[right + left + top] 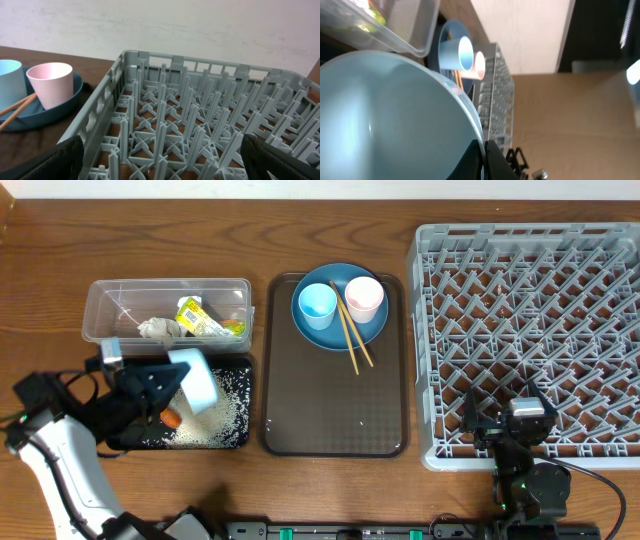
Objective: Sort waste into correct bins and load items into the dishwasher rack
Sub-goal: 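Carry the empty bowl right and set it on the brown tray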
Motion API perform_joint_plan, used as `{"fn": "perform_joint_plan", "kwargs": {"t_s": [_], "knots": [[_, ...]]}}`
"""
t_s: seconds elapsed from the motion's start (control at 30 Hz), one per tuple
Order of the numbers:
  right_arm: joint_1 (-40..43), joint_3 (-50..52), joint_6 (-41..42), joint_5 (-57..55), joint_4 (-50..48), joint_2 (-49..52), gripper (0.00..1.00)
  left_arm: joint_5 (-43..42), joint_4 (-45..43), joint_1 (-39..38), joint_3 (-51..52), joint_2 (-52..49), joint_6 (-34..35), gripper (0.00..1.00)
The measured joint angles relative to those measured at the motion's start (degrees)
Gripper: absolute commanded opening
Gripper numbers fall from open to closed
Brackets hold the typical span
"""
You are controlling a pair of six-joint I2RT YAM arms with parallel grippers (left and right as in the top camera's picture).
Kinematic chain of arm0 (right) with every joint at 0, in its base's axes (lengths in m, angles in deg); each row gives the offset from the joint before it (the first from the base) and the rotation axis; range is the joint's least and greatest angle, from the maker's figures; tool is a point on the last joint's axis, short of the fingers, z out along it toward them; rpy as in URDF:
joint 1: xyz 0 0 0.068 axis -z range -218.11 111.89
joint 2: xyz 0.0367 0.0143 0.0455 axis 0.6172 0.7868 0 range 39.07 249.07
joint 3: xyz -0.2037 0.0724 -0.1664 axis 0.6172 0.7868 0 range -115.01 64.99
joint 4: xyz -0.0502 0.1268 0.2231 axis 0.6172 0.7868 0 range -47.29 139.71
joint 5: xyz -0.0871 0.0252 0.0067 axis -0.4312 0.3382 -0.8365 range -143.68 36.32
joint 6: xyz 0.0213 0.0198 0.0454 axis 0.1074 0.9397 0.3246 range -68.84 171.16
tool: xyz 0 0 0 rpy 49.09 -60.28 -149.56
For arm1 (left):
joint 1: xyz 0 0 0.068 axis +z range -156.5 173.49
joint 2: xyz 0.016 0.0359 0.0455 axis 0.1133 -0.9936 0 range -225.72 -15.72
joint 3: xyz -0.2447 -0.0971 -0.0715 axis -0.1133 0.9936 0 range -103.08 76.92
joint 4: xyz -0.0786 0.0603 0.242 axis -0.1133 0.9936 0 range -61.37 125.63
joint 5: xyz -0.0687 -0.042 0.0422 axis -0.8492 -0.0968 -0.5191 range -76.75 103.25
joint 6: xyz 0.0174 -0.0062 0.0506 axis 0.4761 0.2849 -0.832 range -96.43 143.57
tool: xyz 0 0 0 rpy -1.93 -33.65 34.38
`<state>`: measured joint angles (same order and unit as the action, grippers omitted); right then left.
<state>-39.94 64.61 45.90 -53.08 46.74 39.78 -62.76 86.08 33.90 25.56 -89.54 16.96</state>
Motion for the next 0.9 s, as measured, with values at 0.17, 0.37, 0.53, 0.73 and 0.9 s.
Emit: {"fn": "perform_joint_plan", "kwargs": {"t_s": [0.17, 0.37, 0.53, 0.73, 0.9], "knots": [[0.0, 0.0, 0.0, 0.0, 0.0, 0.0, 0.99, 5.0, -2.6, -10.1, -3.3, 0.0, 4.5, 0.06], [0.0, 0.0, 0.0, 0.0, 0.0, 0.0, 0.99, 17.9, -6.7, -25.7, -3.9, 0.0, 11.3, 0.06], [0.0, 0.0, 0.0, 0.0, 0.0, 0.0, 0.99, 30.4, -10.0, -40.0, -3.9, 0.0, 16.9, 0.06], [0.0, 0.0, 0.0, 0.0, 0.0, 0.0, 0.99, 46.2, -12.9, -56.7, -3.9, 0.0, 23.3, 0.06], [0.0, 0.0, 0.0, 0.0, 0.0, 0.0, 0.99, 58.0, -15.6, -68.1, -3.9, 0.0, 27.4, 0.06]]}}
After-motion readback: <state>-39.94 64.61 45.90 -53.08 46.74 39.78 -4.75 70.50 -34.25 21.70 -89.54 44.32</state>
